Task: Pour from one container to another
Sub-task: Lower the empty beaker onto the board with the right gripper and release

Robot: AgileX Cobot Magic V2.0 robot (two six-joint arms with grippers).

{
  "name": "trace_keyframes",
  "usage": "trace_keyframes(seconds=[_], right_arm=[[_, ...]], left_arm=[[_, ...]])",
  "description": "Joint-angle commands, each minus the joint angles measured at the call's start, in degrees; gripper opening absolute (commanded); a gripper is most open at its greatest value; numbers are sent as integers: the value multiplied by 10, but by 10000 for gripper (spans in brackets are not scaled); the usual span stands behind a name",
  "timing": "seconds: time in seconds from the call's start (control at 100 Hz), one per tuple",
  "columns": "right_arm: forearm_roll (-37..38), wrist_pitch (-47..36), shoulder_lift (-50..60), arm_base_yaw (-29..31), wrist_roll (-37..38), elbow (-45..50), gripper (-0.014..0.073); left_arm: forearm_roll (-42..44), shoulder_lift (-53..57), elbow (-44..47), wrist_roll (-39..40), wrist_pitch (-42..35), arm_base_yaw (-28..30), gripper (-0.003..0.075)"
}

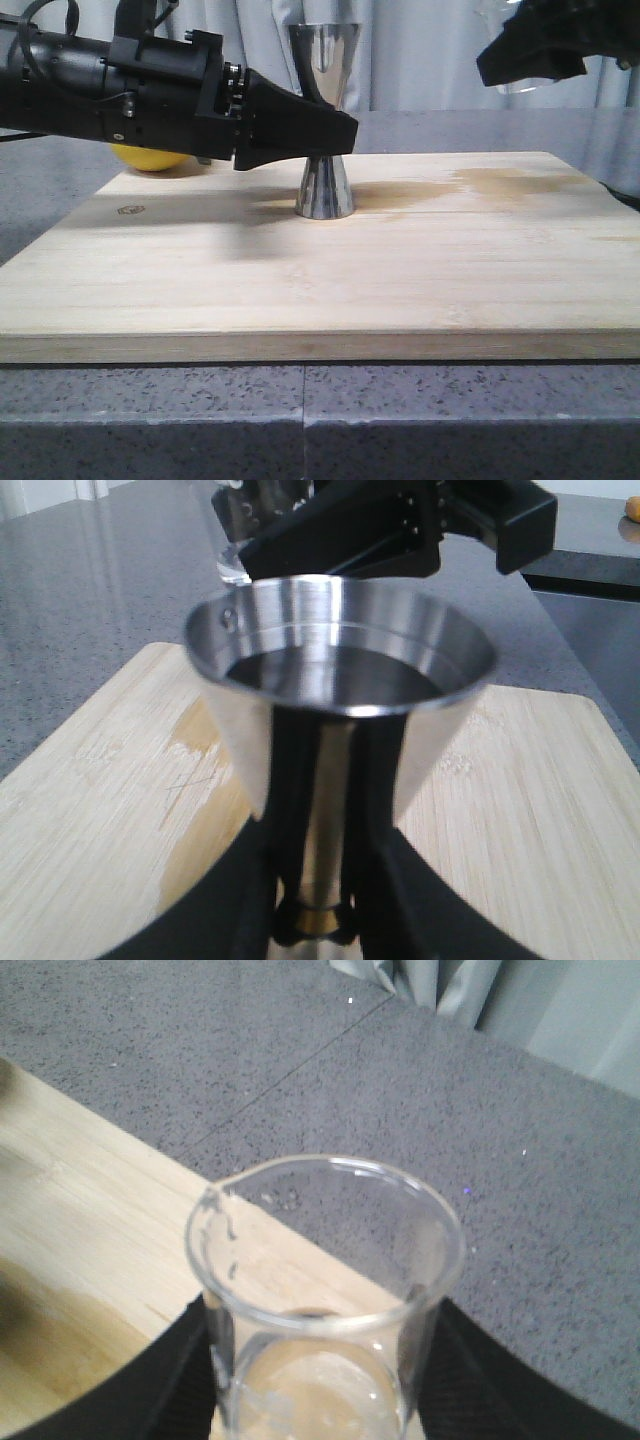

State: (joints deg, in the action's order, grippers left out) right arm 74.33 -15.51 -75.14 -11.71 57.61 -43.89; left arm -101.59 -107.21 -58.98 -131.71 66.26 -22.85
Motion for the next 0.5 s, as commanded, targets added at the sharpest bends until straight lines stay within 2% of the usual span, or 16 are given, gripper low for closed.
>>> trace_keyframes(seconds=[0.0,0.19,0.49], right_arm=[[-16,-75,16,31,4,-2,300],[-20,-190,-3,91,-21,11,300],[-43,-245,-69,97,-87,11,300]], left_arm=[[-45,24,-15,5,60,-5,124],[-45,24,-15,5,60,-5,124],[-45,24,-15,5,60,-5,124]])
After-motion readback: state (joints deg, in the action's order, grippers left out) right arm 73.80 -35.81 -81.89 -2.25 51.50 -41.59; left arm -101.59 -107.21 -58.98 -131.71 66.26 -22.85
